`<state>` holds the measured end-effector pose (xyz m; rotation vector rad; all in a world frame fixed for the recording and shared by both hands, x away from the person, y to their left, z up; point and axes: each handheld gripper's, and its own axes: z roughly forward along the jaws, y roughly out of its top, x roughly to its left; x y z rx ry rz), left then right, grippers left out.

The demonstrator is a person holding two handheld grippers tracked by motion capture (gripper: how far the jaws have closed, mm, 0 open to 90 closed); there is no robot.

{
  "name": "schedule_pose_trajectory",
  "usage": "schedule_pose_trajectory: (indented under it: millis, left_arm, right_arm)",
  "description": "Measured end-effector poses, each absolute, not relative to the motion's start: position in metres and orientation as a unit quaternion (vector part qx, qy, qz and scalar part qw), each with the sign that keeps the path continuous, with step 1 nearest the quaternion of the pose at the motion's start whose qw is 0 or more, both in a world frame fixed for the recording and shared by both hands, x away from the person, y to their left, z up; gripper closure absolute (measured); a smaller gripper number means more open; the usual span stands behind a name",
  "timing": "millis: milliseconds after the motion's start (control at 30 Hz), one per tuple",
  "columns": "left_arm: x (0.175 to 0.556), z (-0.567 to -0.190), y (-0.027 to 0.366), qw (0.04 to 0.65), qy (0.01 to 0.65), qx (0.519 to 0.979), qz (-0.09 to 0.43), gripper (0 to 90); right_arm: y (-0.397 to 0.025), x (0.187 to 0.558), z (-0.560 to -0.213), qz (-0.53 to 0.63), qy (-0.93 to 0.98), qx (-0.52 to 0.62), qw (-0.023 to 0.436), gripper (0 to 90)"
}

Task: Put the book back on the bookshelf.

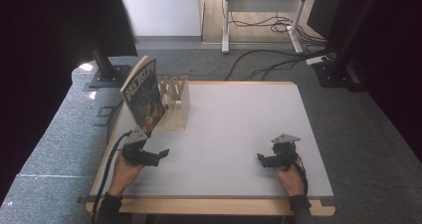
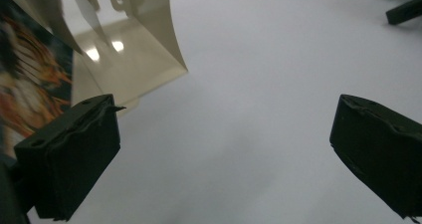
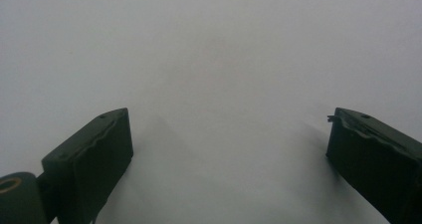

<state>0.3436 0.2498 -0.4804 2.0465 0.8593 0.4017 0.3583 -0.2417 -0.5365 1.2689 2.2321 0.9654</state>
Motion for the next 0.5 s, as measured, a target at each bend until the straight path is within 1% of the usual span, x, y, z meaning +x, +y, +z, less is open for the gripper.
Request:
schedule_pose_trajectory:
  millis: [67, 200, 300, 333, 500]
  left_arm:
    - [0.345, -0.491, 0.246, 0.421, 0.342, 0.828, 0.144, 0.0]
    - [0.346, -0.513, 0.237, 0.391, 0.343, 0.844, 0.132, 0.0]
    - [0.347, -0.526, 0.229, 0.355, 0.338, 0.863, 0.124, 0.0]
    - [0.349, -0.528, 0.225, 0.332, 0.339, 0.871, 0.126, 0.0]
    - [0.349, -0.529, 0.225, 0.330, 0.341, 0.872, 0.122, 0.0]
  right_arm:
    - [-0.242, 0.358, -0.537, 0.345, 0.798, 0.453, 0.198, 3.8]
    - [-0.242, 0.358, -0.537, 0.346, 0.798, 0.453, 0.197, 3.8]
    - [-0.242, 0.358, -0.537, 0.346, 0.797, 0.454, 0.197, 3.8]
    - [-0.242, 0.358, -0.537, 0.346, 0.797, 0.455, 0.197, 3.8]
    - [-0.242, 0.358, -0.537, 0.346, 0.797, 0.454, 0.197, 3.8]
